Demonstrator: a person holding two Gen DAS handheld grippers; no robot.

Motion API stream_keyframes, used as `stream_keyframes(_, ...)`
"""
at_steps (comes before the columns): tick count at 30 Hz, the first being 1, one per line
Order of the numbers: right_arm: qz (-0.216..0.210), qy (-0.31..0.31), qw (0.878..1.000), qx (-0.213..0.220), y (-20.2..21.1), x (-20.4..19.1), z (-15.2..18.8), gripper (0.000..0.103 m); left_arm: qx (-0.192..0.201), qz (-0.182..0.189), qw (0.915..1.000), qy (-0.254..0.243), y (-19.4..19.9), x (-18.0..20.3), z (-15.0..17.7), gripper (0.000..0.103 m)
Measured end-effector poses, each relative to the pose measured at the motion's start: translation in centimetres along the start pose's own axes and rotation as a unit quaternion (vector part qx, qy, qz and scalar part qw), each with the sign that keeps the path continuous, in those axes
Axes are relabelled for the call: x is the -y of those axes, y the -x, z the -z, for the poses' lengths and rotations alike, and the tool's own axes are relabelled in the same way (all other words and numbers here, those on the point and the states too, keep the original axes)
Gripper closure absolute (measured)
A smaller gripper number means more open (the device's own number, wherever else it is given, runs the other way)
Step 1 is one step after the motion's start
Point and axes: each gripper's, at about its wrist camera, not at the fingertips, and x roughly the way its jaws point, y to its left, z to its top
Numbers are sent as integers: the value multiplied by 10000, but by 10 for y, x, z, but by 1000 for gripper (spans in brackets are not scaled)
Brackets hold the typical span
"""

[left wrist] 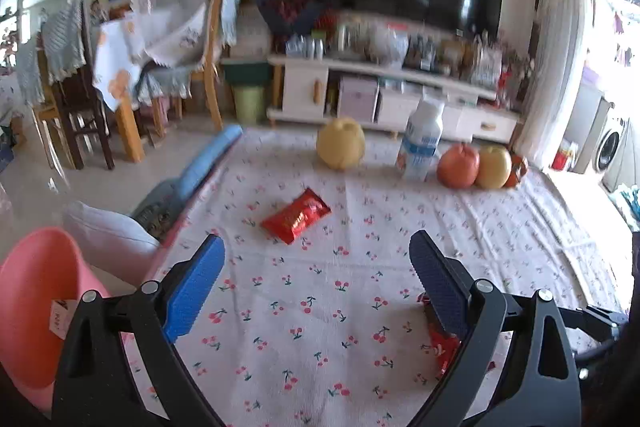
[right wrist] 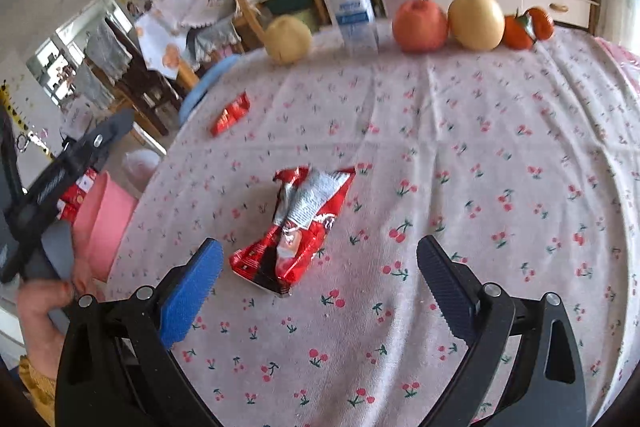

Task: Collect trash
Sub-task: 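Move both open tools back over the table toward the red wrappers, then grasp the red candy wrapper with the left gripper while the right gripper grasps the red-white snack bag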

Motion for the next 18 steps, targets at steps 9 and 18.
stream_keyframes(9,-271,9,9993,-252,-8,-4,-4,7,-780,-163,9933,-833,-75,16,-11,9)
stream_keyframes(18,-375,-101,9983,-435,-9,5,-7,7,-1180,-137,9878,-1005,-129,10,-19,22)
